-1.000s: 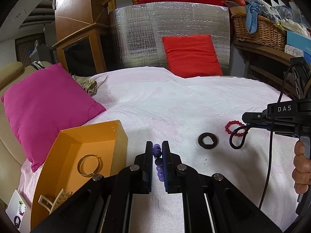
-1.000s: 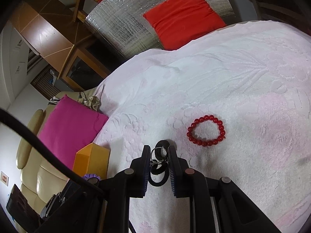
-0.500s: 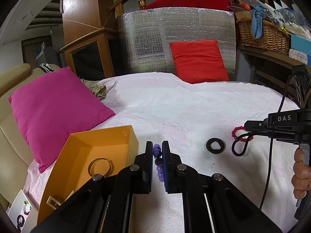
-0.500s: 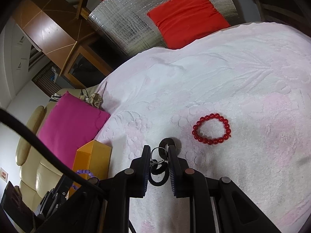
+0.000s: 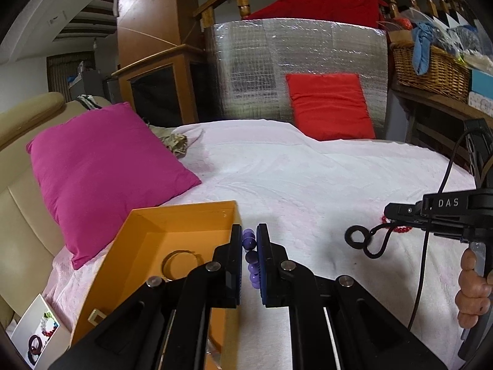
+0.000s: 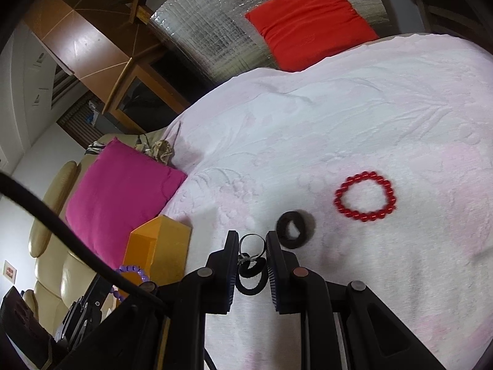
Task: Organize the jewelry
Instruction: 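Lift the purple bracelet and black keychain and carry both toward the orange box, then open both tools over the orange box to drop the bracelet and keychain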
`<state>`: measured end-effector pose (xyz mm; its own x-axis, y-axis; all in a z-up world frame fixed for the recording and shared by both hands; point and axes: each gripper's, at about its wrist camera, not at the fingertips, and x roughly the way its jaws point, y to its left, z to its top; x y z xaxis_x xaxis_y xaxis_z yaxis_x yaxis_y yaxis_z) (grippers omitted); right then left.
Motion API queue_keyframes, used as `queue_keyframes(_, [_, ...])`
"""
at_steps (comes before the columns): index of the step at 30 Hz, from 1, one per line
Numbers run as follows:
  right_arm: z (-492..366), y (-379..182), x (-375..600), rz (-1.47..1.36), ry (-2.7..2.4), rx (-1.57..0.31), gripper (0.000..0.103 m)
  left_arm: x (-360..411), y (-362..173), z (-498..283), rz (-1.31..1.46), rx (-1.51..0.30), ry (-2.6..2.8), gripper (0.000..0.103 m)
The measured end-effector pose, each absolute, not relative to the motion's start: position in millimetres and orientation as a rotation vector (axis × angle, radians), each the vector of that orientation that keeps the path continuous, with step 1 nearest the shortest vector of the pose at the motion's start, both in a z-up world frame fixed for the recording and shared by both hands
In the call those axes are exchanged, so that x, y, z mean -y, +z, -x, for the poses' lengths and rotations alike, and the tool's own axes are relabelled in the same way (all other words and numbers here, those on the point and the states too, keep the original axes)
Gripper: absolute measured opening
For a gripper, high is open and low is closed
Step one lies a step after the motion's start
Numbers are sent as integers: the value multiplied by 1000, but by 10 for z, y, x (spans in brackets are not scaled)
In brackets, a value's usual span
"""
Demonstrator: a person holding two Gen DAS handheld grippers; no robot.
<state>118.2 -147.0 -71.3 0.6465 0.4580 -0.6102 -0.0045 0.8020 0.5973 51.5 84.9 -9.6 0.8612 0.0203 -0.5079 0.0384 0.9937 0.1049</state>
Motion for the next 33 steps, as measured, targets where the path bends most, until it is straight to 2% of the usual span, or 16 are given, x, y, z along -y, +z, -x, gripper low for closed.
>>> queue_keyframes(10, [-1132, -631, 954, -589, 391, -826, 20, -1692, 141, -365, -11, -465, 136, 9])
queue_keyframes(17, [-939, -518, 318, -554, 553, -824, 20, -2360, 103, -277, 72, -481, 257, 9])
queue_keyframes(25, [-677, -617, -506, -441, 732, -898, 20, -2498, 3, -273, 85, -507, 245, 9])
queue_keyframes(33, [-475, -868, -891, -330, 777, -977, 20, -2524, -208, -578, 75, -579, 190, 9])
